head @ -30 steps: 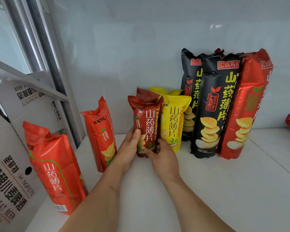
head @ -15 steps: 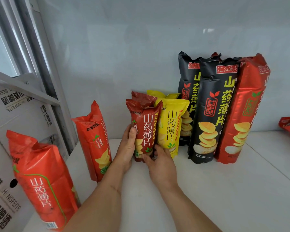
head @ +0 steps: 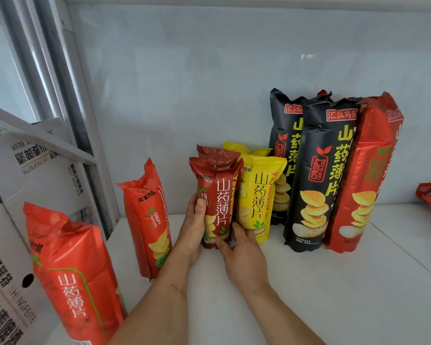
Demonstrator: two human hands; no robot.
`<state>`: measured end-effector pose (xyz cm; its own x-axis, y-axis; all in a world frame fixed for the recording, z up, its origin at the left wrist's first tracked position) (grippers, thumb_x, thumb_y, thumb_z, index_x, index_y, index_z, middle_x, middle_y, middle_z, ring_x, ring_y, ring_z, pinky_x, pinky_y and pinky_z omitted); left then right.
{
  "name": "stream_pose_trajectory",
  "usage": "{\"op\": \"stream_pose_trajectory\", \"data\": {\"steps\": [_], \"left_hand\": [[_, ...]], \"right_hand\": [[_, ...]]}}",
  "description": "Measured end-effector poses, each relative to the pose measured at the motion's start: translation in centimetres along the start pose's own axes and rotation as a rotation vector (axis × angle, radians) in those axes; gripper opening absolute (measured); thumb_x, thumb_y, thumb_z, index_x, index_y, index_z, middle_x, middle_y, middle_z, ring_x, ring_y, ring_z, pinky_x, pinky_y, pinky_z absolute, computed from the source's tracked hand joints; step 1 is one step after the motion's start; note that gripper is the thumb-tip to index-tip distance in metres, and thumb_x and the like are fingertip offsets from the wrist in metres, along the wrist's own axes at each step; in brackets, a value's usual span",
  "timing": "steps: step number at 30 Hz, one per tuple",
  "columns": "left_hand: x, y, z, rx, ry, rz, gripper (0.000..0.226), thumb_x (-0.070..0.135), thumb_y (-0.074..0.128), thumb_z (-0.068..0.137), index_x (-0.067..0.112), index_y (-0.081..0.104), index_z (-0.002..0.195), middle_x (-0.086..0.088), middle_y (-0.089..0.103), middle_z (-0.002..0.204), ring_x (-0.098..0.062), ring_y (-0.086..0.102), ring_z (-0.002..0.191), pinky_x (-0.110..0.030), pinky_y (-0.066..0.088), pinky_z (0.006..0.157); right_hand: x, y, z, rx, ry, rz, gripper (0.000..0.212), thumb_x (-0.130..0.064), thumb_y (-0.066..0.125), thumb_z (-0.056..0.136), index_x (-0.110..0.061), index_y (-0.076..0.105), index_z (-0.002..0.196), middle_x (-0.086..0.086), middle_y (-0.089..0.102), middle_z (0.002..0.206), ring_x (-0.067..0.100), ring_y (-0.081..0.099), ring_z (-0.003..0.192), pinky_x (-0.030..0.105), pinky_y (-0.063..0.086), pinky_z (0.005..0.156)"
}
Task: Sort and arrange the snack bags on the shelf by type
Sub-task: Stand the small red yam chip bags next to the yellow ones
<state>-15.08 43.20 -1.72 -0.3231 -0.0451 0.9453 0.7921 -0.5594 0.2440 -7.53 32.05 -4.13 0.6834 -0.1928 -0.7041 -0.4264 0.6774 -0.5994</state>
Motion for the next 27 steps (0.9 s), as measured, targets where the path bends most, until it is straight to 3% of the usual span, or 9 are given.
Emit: {"op": "stream_pose_trajectory", "data": {"steps": [3,7,12,18,22,25,27], "left_hand": [[-0.3,0.0,0.4,-0.02,-0.028,-0.004,0.114,0.09,0.068,0.053,0.022,0.047,0.142,-0.009,0.067,0.131,-0.028,0.066,0.119,-0.053,0.051,0.103],[-0.4,0.4,1.1,-0.059,-0.006,0.042,0.113,0.09,0.067,0.054,0.025,0.045,0.143,-0.006,0.066,0.132,-0.024,0.066,0.118,-0.047,0.054,0.098],[-1.0,0.1,1.7,-0.07,0.001,0.077,0.105,0.087,0.066,0.06,0.027,0.046,0.143,-0.006,0.064,0.135,-0.026,0.065,0.12,-0.047,0.053,0.098],[-3.0,-0.9,1.9,0.012,-0.011,0.208,0.092,0.087,0.061,0.069,0.041,0.042,0.146,-0.006,0.047,0.15,-0.023,0.059,0.128,-0.051,0.051,0.103],[-1.8,-0.5,0.7,0.008,0.022,0.171,0.091,0.088,0.06,0.066,0.038,0.048,0.141,-0.001,0.056,0.143,-0.017,0.065,0.119,-0.046,0.055,0.099],[-1.0,-0.3,0.1,0.02,0.028,0.135,0.099,0.091,0.059,0.061,0.034,0.049,0.141,0.006,0.067,0.129,-0.011,0.069,0.112,-0.033,0.058,0.091],[-0.8,-0.2,-0.1,0.046,0.029,0.132,0.09,0.086,0.057,0.066,0.033,0.052,0.139,0.008,0.07,0.124,-0.01,0.07,0.109,-0.03,0.057,0.089]], "right_hand": [[0.2,0.1,0.1,0.005,0.004,0.01,0.057,-0.049,0.061,0.09,-0.032,0.044,0.142,-0.003,0.05,0.135,0.018,0.058,0.112,0.032,0.051,0.084],[0.4,0.3,0.2,0.021,0.017,0.03,0.052,-0.046,0.063,0.09,-0.032,0.047,0.137,-0.005,0.055,0.128,0.015,0.06,0.103,0.03,0.051,0.081],[0.4,0.3,0.2,0.029,0.028,0.039,0.051,-0.043,0.063,0.09,-0.03,0.048,0.137,-0.006,0.056,0.126,0.014,0.059,0.105,0.028,0.051,0.083],[-0.1,0.0,0.1,0.026,0.005,-0.011,0.057,-0.039,0.06,0.094,-0.03,0.04,0.147,-0.005,0.051,0.137,0.016,0.056,0.115,0.028,0.048,0.086],[-0.5,0.1,0.3,-0.008,0.009,-0.071,0.058,-0.042,0.056,0.095,-0.029,0.037,0.148,-0.005,0.05,0.14,0.016,0.053,0.121,0.031,0.051,0.088],[-0.8,0.1,0.6,-0.014,0.026,-0.122,0.058,-0.043,0.054,0.095,-0.028,0.036,0.148,-0.004,0.05,0.139,0.016,0.054,0.12,0.032,0.051,0.087],[-1.0,0.2,0.8,-0.008,0.036,-0.152,0.059,-0.044,0.052,0.096,-0.027,0.033,0.149,-0.005,0.049,0.141,0.017,0.055,0.121,0.033,0.051,0.087]]}}
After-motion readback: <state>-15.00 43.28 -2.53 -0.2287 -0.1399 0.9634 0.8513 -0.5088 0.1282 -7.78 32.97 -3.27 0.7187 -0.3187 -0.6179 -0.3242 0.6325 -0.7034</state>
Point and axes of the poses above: each hand's wrist, its own z-axis towards the middle knuckle, its own y-axis out of the palm, x = y × z, the point moved 2 cm from there along z, towards the middle knuckle
